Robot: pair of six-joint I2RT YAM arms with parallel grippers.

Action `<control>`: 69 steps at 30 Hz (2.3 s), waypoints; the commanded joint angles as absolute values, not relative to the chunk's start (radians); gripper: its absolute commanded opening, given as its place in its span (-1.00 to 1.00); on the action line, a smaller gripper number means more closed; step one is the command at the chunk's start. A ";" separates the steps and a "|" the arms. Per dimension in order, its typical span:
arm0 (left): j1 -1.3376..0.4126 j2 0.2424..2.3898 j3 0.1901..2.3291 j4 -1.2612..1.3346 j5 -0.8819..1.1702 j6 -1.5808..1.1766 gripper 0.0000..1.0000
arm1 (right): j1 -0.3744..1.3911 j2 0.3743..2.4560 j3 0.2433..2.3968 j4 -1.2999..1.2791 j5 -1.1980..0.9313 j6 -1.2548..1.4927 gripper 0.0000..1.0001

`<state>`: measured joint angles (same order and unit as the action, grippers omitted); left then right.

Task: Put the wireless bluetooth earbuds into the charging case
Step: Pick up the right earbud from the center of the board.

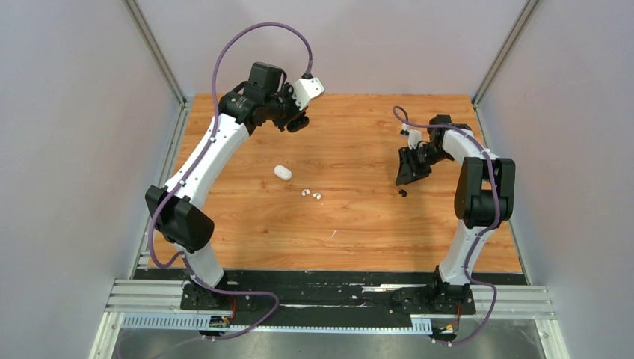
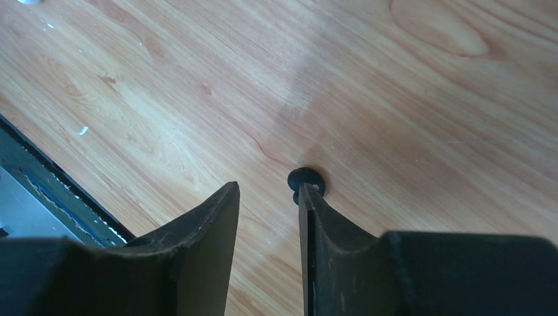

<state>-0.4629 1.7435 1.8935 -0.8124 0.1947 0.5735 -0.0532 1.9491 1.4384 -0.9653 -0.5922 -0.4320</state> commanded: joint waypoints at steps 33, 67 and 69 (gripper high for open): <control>-0.462 1.727 1.928 -0.792 0.203 0.550 -1.00 | -0.044 1.999 1.399 -0.912 -0.462 -0.470 -0.32; -0.462 1.731 1.927 -0.786 0.217 0.537 -1.00 | -0.012 1.922 1.368 -0.894 -0.407 -0.428 -0.49; -0.462 1.730 1.925 -0.789 0.217 0.538 -1.00 | -0.012 1.916 1.366 -0.895 -0.407 -0.426 -0.52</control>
